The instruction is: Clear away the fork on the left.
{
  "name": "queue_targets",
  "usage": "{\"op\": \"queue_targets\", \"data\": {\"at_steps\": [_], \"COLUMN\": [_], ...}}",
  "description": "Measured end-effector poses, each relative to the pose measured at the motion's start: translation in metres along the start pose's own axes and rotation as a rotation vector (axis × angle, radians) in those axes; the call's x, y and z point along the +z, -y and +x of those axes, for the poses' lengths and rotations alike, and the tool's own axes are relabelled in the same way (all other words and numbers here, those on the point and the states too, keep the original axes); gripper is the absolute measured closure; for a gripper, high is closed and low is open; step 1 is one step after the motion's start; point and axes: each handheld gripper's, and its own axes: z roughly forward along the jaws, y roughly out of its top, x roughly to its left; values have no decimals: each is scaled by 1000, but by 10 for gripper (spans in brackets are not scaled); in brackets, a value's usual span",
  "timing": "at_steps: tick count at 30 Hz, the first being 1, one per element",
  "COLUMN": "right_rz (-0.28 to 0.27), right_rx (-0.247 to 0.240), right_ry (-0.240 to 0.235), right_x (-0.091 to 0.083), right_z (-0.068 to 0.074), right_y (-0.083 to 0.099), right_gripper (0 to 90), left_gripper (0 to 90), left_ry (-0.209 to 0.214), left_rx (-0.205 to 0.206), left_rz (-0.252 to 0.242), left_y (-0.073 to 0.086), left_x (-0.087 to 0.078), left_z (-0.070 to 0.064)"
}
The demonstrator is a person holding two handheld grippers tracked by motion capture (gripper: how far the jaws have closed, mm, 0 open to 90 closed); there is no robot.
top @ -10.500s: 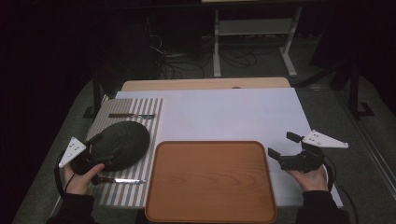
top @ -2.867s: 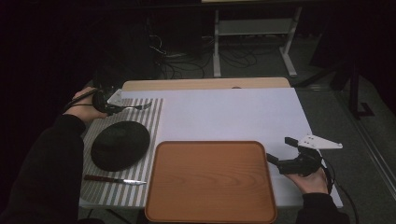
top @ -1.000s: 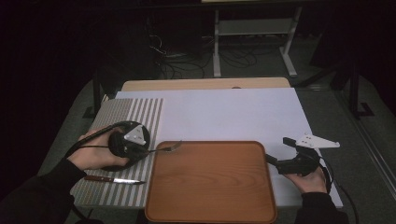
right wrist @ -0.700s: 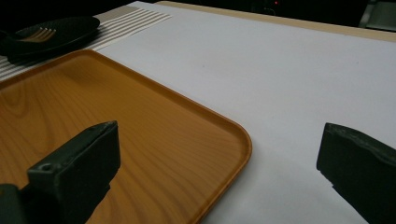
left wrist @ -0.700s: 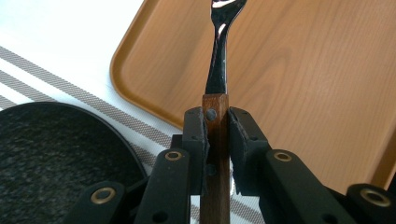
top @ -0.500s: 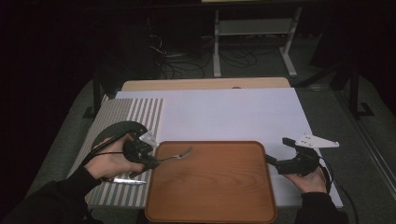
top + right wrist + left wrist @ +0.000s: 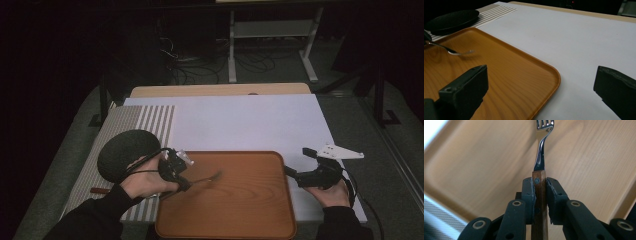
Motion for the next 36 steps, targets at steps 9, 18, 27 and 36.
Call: {"op": "queue_targets", "data": {"at_steps": [9, 18, 27, 36], "right_rz": [5, 8, 4, 3], "right_rx": [1, -1, 0, 0], "right_ry": [-1, -1, -1, -2], "right_x": [0, 1, 0, 0], "right_z": [0, 0, 0, 0], "right_y": [0, 0, 0, 0], "right_gripper": [0, 0, 0, 0], "left_gripper": [767, 683, 703, 852], "left_ry": [18, -13, 14, 25], "left_rx": [-2, 41, 132, 326], "left_rz": [-4, -38, -154, -160], "left_y": [4, 7, -8, -17], "left_x": [14, 8, -2, 9], "left_z": [-4, -5, -6, -12]}}
